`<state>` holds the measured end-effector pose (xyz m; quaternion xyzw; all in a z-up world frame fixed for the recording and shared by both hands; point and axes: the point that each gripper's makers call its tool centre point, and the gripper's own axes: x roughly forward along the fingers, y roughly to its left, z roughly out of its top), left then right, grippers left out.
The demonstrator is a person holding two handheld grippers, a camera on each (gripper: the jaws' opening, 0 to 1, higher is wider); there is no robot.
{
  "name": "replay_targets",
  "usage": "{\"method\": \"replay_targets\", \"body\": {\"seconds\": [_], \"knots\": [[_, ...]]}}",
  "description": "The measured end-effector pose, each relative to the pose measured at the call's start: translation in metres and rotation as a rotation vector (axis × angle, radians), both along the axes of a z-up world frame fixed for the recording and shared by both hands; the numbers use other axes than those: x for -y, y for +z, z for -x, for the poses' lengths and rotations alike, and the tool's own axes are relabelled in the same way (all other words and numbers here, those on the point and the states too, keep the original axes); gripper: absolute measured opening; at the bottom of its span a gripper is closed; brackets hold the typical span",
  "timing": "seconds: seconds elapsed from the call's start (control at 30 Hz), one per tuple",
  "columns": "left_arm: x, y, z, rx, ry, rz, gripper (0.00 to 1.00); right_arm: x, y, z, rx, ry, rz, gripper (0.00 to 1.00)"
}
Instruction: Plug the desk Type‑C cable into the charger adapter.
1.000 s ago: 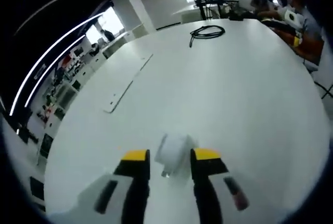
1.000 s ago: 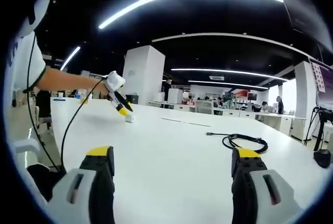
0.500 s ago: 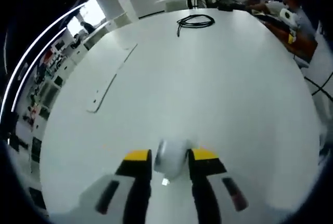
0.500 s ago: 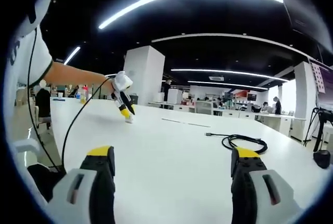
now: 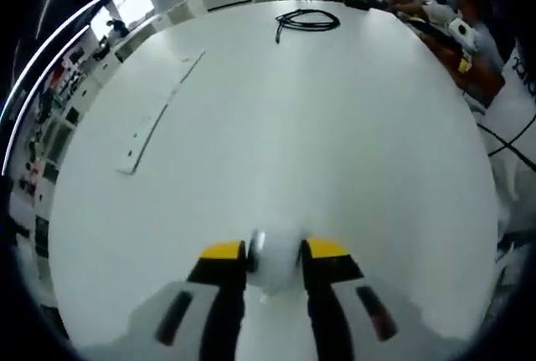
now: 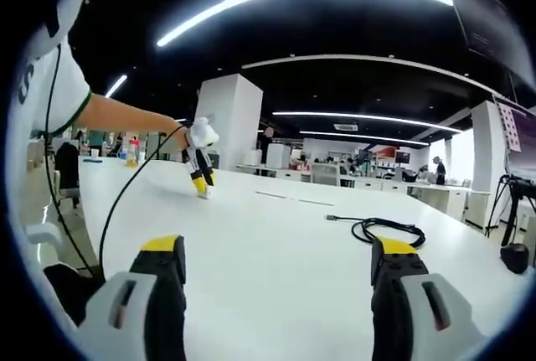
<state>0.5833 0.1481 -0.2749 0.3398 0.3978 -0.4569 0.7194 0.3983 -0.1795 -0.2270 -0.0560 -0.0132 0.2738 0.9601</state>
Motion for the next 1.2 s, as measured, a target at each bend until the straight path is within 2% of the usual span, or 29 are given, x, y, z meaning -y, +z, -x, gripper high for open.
{"method": "replay_targets", "body": {"seconds": [0.13,0.23,0.3,0.53,0.7,0.77,0.97,1.03,1.13,1.2], "knots": [[0.005,-0.002,0.008,-0.051,-0.015,-0.057,0.25,0.0,-0.001,0.0,0.0,0.002,0.004,0.92],[-0.001,-0.005,0.002,-0.1,-0.03,-0.104,0.25,0.002,0.001,-0.001,0.006,-0.001,0.003,0.92],[-0.014,-0.006,-0.02,-0.13,-0.029,-0.124,0.24,0.002,0.002,0.0,0.008,-0.001,0.003,0.92],[-0.016,-0.014,-0.022,-0.183,-0.024,-0.171,0.25,0.002,0.003,0.0,0.009,-0.005,0.002,0.91],[-0.02,-0.017,-0.023,-0.195,0.0,-0.178,0.25,0.005,0.004,0.0,0.01,-0.006,-0.002,0.91],[-0.024,-0.018,-0.031,-0.195,0.003,-0.188,0.25,0.006,0.002,-0.001,0.005,-0.008,-0.003,0.91],[-0.026,-0.017,-0.029,-0.206,0.045,-0.193,0.25,0.006,0.003,0.0,0.011,-0.005,-0.006,0.9],[-0.032,-0.017,-0.039,-0.207,0.061,-0.189,0.25,0.008,0.002,-0.001,0.012,-0.006,-0.008,0.9],[-0.025,-0.017,-0.027,-0.197,0.095,-0.192,0.25,0.009,0.002,-0.001,0.008,-0.011,-0.012,0.91],[-0.024,-0.017,-0.028,-0.193,0.119,-0.188,0.25,0.01,0.002,-0.002,0.007,-0.012,-0.014,0.91]]}}
